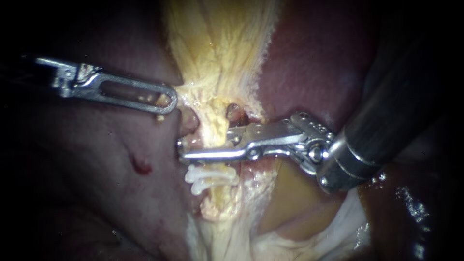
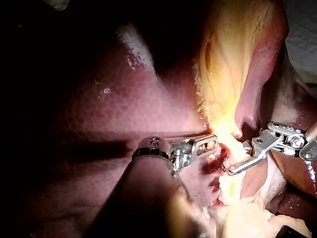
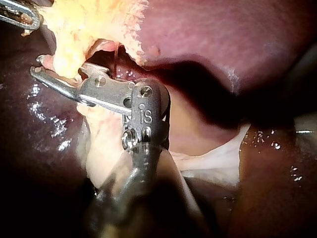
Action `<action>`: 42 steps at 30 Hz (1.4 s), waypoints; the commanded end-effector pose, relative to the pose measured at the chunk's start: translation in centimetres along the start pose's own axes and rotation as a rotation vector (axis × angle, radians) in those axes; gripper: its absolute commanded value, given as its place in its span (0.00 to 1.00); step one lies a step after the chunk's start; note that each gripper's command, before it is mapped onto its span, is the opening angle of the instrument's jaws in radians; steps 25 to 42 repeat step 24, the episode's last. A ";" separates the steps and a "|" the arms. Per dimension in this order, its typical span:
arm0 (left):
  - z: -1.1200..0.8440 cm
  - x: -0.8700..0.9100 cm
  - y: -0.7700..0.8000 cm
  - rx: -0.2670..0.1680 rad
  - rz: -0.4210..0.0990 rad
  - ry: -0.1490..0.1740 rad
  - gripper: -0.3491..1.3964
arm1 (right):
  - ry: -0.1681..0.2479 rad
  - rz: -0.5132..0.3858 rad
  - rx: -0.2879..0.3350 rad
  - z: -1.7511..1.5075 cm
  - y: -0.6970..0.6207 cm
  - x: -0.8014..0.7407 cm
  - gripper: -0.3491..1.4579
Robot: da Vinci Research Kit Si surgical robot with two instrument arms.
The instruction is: Clipping third clip left tube
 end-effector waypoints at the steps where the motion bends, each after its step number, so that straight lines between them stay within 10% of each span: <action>1: 0.00 0.00 0.00 0.000 0.000 0.000 0.00 | 0.000 0.000 -0.002 -0.01 0.00 -0.01 0.05; 42: 0.01 0.00 0.00 0.000 0.000 -0.001 0.00 | -0.003 0.001 0.002 -0.03 -0.01 -0.03 0.00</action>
